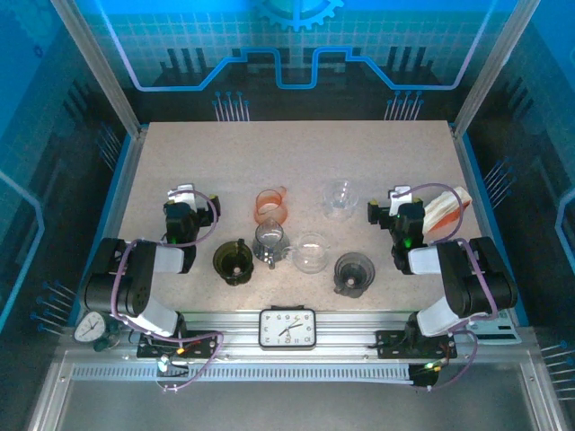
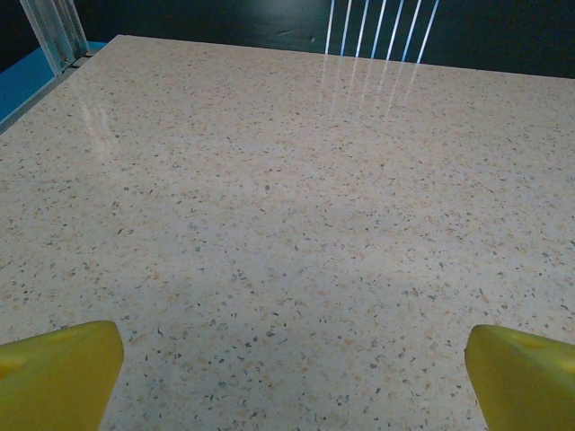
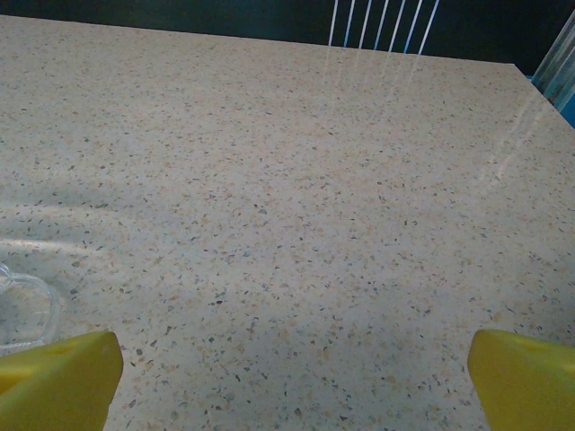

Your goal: Place the coffee filter in the dripper

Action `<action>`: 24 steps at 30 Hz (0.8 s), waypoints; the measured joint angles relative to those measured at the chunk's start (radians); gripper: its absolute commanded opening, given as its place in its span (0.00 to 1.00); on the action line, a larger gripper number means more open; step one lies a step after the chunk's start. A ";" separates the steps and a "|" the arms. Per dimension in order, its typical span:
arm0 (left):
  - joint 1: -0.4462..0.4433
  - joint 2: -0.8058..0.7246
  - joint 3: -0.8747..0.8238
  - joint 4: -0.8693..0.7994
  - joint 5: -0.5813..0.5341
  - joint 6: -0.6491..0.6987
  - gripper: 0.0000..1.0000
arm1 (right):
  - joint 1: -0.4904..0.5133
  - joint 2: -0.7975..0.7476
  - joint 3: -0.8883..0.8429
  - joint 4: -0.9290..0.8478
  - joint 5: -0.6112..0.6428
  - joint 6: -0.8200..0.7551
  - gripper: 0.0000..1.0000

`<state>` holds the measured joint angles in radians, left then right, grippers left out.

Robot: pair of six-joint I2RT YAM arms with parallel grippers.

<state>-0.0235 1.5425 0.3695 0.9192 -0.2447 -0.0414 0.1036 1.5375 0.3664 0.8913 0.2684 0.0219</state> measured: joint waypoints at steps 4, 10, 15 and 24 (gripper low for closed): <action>0.000 0.000 0.000 0.000 0.000 0.000 0.99 | 0.000 0.000 0.000 0.000 0.000 0.000 1.00; 0.000 0.000 0.000 0.000 0.006 0.000 0.99 | -0.003 0.000 0.000 0.000 -0.011 0.003 1.00; 0.000 -0.027 0.000 -0.039 0.006 0.000 0.99 | -0.010 -0.010 0.000 -0.016 -0.016 0.008 1.00; 0.000 -0.180 0.080 -0.249 0.006 -0.001 0.99 | -0.029 -0.053 0.033 -0.111 -0.051 0.017 1.00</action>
<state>-0.0235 1.3621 0.4500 0.6704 -0.2386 -0.0425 0.0746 1.4841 0.3992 0.7807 0.2169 0.0391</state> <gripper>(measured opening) 0.990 0.997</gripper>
